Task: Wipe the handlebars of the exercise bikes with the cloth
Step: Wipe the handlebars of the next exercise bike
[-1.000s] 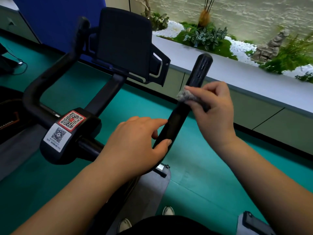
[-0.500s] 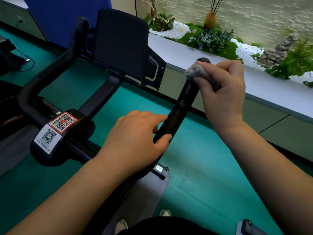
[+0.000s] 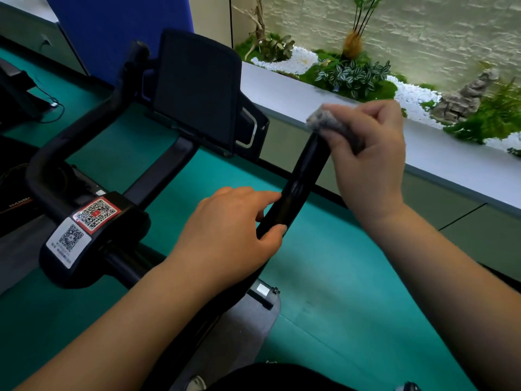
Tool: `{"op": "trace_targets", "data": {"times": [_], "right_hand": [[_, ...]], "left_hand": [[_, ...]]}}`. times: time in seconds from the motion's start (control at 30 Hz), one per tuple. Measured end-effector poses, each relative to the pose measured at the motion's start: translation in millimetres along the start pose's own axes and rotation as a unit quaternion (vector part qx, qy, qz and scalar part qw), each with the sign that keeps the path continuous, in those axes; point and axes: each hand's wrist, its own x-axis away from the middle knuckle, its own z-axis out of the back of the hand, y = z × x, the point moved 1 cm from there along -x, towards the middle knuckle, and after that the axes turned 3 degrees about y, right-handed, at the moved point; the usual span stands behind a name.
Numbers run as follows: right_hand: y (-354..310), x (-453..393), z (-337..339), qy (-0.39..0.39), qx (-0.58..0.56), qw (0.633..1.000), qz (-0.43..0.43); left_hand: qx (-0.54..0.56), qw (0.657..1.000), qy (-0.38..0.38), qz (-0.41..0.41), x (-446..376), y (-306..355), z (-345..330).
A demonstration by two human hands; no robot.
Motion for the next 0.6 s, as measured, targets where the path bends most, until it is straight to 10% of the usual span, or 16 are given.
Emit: {"op": "trace_targets", "data": {"times": [0.6], "right_hand": [[-4, 47, 3, -0.053, 0.020, 0.995, 0.077]], "left_hand": [[-0.005, 1.000, 0.016, 0.011, 5, 3, -1]]}}
